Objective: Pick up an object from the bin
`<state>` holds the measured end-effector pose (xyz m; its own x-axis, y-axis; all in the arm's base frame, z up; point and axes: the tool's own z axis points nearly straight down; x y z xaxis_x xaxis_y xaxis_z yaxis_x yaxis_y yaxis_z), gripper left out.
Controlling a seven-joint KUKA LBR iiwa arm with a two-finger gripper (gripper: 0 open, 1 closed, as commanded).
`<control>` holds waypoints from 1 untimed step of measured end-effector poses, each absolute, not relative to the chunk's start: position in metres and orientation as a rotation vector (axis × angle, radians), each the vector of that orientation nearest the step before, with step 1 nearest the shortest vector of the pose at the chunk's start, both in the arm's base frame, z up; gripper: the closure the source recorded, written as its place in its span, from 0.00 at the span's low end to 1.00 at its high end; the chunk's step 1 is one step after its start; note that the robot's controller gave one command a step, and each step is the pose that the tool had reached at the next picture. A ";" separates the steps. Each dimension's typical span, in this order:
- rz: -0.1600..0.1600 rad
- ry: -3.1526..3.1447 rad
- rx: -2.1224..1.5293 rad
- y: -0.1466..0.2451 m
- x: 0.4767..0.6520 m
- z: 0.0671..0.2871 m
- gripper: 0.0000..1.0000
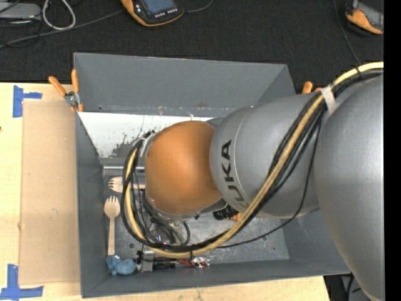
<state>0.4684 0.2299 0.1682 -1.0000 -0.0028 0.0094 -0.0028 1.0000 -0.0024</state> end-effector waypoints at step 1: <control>0.001 -3.139 -0.004 0.228 0.471 0.172 0.00</control>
Offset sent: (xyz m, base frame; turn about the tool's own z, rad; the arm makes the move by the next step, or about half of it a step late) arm 0.0011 -0.0774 -0.0982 -0.2814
